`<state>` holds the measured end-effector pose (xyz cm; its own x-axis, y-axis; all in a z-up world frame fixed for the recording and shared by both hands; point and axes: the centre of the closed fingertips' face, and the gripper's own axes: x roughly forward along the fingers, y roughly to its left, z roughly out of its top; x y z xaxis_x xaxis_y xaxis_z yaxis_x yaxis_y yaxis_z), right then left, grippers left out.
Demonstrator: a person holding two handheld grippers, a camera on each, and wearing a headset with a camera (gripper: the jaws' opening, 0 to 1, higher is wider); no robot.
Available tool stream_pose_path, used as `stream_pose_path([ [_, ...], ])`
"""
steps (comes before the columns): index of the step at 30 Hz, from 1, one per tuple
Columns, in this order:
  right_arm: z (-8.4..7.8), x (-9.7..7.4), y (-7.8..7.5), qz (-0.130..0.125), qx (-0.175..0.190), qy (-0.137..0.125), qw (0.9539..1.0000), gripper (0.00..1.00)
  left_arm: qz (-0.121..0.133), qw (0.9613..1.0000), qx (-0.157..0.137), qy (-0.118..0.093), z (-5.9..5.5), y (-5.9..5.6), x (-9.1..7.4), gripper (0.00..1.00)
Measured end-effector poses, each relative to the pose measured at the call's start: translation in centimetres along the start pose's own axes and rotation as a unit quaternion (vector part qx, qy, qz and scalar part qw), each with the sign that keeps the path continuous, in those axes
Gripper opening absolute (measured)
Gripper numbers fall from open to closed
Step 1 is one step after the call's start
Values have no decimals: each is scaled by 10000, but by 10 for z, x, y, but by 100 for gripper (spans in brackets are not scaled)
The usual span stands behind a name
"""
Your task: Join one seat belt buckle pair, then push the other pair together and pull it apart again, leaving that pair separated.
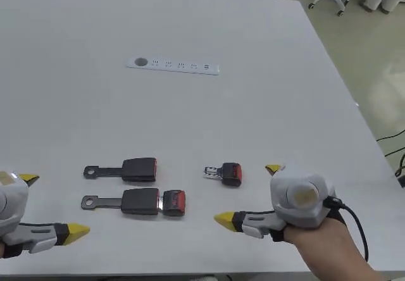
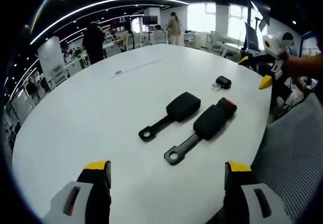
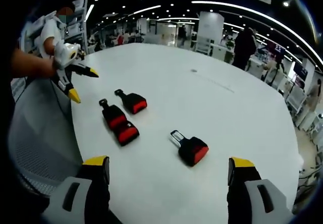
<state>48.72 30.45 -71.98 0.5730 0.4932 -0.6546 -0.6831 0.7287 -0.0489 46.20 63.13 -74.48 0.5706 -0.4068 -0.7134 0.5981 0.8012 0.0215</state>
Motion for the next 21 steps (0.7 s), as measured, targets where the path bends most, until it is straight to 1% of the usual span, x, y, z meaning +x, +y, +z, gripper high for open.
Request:
stream_pose_path([
  [2,-4,1,-2,-42,48,10,10000,99,-36,9999,-125,73,-3,-2,-1,100],
  [4,-5,0,-1,-60,91,21,9999,99,-18,9999,-106,81,-2,-4,-3,100],
  [8,-6,-3,1,-99,140,-19,9999,99,5,9999,-24,104,-2,-1,-5,100],
  [10,-5,-5,5,-104,144,-33,9998,99,6,10000,26,75,0,-4,-6,100],
  [13,-4,-9,9,-131,114,-49,9998,99,5,10000,43,53,3,-12,-7,100],
  [14,-1,-11,8,-201,72,-136,9997,98,0,10000,35,50,3,-15,-6,100],
  [15,0,-12,8,-219,62,-152,9996,98,-3,10000,17,55,0,-13,-5,100],
  [16,0,-11,9,-227,45,-165,9996,98,1,10000,7,71,-2,-13,-4,100],
  [19,-1,-10,13,-188,19,-155,9997,99,30,10000,-11,55,-2,-13,-6,100],
  [21,-1,-8,17,-139,2,-141,9998,99,44,10000,1,8,-3,-11,-8,100],
])
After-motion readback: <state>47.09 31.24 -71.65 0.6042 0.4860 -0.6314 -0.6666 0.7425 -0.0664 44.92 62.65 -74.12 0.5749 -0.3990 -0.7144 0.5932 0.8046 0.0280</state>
